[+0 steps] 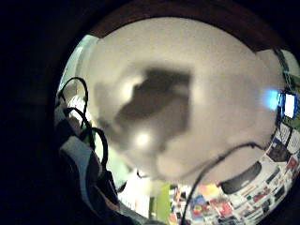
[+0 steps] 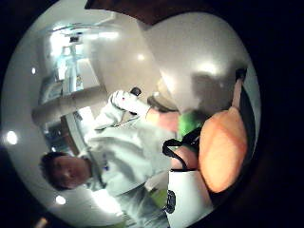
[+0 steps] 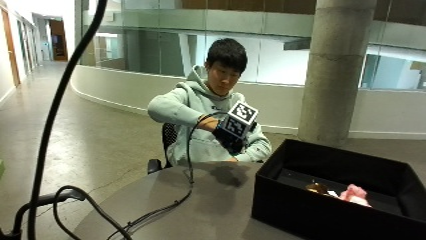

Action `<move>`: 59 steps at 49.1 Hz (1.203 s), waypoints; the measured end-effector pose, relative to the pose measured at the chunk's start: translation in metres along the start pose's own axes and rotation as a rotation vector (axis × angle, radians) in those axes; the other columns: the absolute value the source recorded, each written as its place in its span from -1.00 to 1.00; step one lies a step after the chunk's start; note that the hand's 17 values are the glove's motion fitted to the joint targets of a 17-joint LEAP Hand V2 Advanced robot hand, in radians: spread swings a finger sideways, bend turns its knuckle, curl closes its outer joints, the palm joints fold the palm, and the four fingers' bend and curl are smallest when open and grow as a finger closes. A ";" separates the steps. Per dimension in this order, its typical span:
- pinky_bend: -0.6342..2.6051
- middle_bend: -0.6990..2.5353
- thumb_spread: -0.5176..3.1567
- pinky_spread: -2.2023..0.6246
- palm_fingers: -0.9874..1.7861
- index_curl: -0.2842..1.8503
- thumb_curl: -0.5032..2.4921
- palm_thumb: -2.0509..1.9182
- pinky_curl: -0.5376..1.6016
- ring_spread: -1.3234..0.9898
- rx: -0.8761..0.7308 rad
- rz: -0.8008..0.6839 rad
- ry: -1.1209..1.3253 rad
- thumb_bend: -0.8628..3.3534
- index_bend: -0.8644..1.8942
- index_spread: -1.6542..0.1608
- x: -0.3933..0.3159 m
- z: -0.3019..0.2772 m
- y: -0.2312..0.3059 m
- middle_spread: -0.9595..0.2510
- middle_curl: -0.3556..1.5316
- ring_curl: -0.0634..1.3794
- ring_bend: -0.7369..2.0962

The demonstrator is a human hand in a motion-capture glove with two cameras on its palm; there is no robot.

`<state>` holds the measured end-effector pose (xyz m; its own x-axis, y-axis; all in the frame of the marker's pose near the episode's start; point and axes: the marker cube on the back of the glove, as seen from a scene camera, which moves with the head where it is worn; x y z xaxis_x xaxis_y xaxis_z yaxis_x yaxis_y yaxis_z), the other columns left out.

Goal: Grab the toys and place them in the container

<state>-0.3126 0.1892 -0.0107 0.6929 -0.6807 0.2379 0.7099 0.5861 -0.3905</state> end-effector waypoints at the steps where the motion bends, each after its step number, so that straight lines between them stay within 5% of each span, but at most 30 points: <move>1: 0.07 0.09 -0.29 0.27 0.61 -0.26 -0.21 0.34 0.05 -0.10 0.010 -0.005 -0.005 -0.54 0.15 0.54 -0.006 -0.008 0.000 0.25 0.18 -0.02 0.51; 16: 0.11 0.17 -0.36 0.26 0.51 -0.08 -0.14 0.34 0.11 -0.08 0.515 -0.054 0.034 -0.57 0.27 0.56 -0.060 -0.176 -0.050 0.27 0.27 -0.01 0.59; 28: 0.15 0.17 -0.39 0.27 0.41 0.02 -0.09 0.34 0.14 -0.09 0.751 -0.027 0.084 -0.59 0.27 0.56 -0.081 -0.220 -0.126 0.28 0.31 -0.03 0.56; 33: 0.14 0.11 -0.28 0.29 0.12 0.02 -0.13 0.27 0.13 -0.07 0.709 0.063 0.135 -0.62 0.06 0.58 -0.073 -0.217 -0.150 0.28 0.28 -0.05 0.54; 34: 0.09 -0.01 -0.24 0.32 -0.31 0.01 -0.18 0.19 0.11 -0.07 0.687 0.067 0.130 -0.66 0.04 0.56 -0.072 -0.216 -0.153 0.30 0.22 -0.09 0.44; 35: 0.09 -0.04 -0.22 0.35 -0.46 0.05 -0.20 0.15 0.17 -0.05 0.672 0.061 0.113 -0.66 0.05 0.57 -0.072 -0.214 -0.154 0.32 0.22 -0.04 0.40; 36: 0.06 -0.14 -0.23 0.38 -0.83 0.00 -0.23 0.07 0.15 -0.03 0.667 0.050 0.087 -0.70 0.00 0.55 -0.072 -0.214 -0.154 0.37 0.15 -0.11 0.23; 45: -0.12 -0.43 -0.16 0.50 -0.60 -0.24 -0.34 -0.03 -0.07 0.04 0.727 -0.002 -0.011 -0.64 -0.23 0.51 -0.073 -0.227 -0.129 0.49 -0.08 -0.50 -0.20; 59: -0.26 -0.50 -0.08 0.54 -0.45 -0.32 -0.43 -0.01 -0.16 0.06 0.792 0.065 0.179 -0.62 -0.26 0.51 -0.018 -0.263 -0.036 0.52 -0.23 -0.58 -0.35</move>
<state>-0.3838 0.0642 -0.2350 0.7525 -0.6555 0.0641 0.5945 0.7179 0.3623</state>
